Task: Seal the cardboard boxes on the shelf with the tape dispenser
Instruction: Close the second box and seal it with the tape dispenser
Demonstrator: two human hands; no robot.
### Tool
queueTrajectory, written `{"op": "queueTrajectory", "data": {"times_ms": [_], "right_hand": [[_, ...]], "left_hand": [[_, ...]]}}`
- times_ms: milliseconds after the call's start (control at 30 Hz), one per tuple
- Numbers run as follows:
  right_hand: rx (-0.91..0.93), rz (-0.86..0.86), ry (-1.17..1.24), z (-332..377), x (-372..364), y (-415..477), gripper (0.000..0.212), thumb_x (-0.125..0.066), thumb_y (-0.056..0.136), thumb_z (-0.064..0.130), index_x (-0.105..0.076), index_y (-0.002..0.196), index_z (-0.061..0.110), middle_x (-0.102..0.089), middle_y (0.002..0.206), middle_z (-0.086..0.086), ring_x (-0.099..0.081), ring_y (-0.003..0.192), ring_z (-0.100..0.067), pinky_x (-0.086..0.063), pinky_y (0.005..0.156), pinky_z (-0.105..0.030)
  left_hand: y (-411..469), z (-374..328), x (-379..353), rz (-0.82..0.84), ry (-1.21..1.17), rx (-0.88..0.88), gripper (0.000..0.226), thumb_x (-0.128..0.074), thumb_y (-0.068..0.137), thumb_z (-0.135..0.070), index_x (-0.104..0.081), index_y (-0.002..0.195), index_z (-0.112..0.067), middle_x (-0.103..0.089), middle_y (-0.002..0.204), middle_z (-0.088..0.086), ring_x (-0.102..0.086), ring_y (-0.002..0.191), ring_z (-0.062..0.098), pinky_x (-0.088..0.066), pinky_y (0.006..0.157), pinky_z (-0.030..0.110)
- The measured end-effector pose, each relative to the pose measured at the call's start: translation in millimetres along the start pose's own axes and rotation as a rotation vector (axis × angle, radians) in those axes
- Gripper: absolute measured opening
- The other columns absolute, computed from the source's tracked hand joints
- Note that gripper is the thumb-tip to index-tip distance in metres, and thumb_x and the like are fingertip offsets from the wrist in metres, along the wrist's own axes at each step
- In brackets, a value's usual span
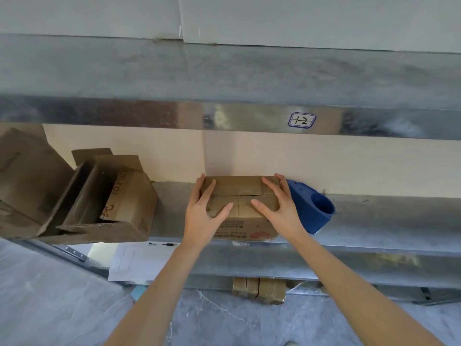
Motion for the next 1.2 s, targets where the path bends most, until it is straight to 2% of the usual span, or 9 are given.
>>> {"op": "queueTrajectory", "data": {"times_ms": [100,233,333,500,667,733,900,1067,1200], "right_hand": [[0.001,0.008,0.007,0,0,1,0.071,-0.067,0.078,0.059,-0.047,0.141,0.036,-0.016,0.155,0.020,-0.024,0.144,-0.005,-0.033,0.116,-0.032],[-0.019,0.007,0.053,-1,0,0,0.067,-0.073,0.083,0.046,-0.040,0.141,0.043,-0.016,0.158,0.020,-0.023,0.144,-0.001,-0.032,0.117,-0.037],[-0.021,0.001,0.038,0,1,0,0.070,-0.073,0.083,0.047,-0.038,0.143,0.042,-0.014,0.160,0.019,-0.019,0.146,-0.002,-0.029,0.119,-0.039],[-0.022,-0.106,-0.051,8,11,-3,0.072,-0.076,0.077,0.050,-0.046,0.139,0.032,-0.014,0.160,0.017,-0.021,0.144,-0.002,-0.024,0.111,-0.022],[-0.039,-0.209,-0.141,14,17,-13,0.075,-0.064,0.071,0.071,-0.053,0.131,0.028,-0.038,0.149,0.010,-0.036,0.137,-0.007,-0.036,0.100,-0.023],[-0.042,-0.210,-0.136,16,18,-17,0.074,-0.061,0.073,0.071,-0.050,0.134,0.030,-0.041,0.148,0.009,-0.038,0.135,-0.007,-0.036,0.097,-0.022],[-0.086,-0.181,-0.019,13,17,-32,0.070,-0.058,0.082,0.062,-0.042,0.143,0.031,-0.046,0.141,0.017,-0.039,0.128,0.000,-0.038,0.110,-0.031],[-0.086,-0.053,-0.025,14,7,-44,0.084,-0.072,0.078,0.054,-0.033,0.150,0.033,-0.040,0.149,0.015,-0.035,0.131,0.000,-0.037,0.109,-0.033],[-0.030,-0.047,-0.070,30,16,-42,0.085,-0.080,0.074,0.050,-0.037,0.145,0.038,-0.042,0.149,0.015,-0.036,0.136,-0.004,-0.037,0.113,-0.037]], "left_hand": [[0,2,0,0.011,-0.042,0.012,0.077,-0.068,0.078,-0.058,-0.054,0.142,-0.017,-0.027,0.162,-0.006,-0.029,0.147,0.009,-0.032,0.116,0.026],[0,5,-1,0.050,-0.112,0.028,0.080,-0.071,0.078,-0.054,-0.049,0.146,-0.017,-0.022,0.163,-0.012,-0.025,0.148,0.003,-0.028,0.115,0.015],[1,6,-1,0.098,-0.088,0.038,0.089,-0.072,0.076,-0.057,-0.041,0.151,-0.020,-0.015,0.165,-0.014,-0.019,0.149,0.001,-0.026,0.116,0.019],[-3,3,5,0.198,-0.074,0.028,0.113,-0.079,0.063,-0.062,-0.022,0.156,-0.031,0.007,0.161,-0.025,-0.006,0.144,-0.013,-0.021,0.110,0.013],[-20,22,15,0.160,-0.079,0.086,0.101,-0.080,0.068,-0.055,-0.026,0.152,-0.039,-0.021,0.157,-0.017,-0.033,0.141,0.004,-0.037,0.115,0.038],[-25,25,16,0.142,-0.086,0.099,0.096,-0.079,0.072,-0.053,-0.027,0.152,-0.040,-0.031,0.154,-0.015,-0.036,0.139,0.004,-0.038,0.114,0.038],[-29,31,16,0.095,-0.094,0.124,0.083,-0.079,0.081,-0.043,-0.032,0.149,-0.040,-0.039,0.151,-0.014,-0.039,0.137,0.006,-0.041,0.113,0.041],[-30,32,14,0.095,-0.093,0.149,0.084,-0.081,0.080,-0.037,-0.033,0.149,-0.040,-0.043,0.150,-0.011,-0.041,0.137,0.010,-0.042,0.112,0.046],[-28,17,25,0.046,-0.104,0.110,0.082,-0.081,0.080,-0.036,-0.036,0.148,-0.037,-0.045,0.147,-0.015,-0.042,0.134,0.006,-0.044,0.110,0.045]]}}
Point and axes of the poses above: each hand's wrist, its own y-axis towards the middle knuckle, its own x-axis out of the back of the hand, z = x × y, the point moved 8 cm from there along y, towards the middle knuckle
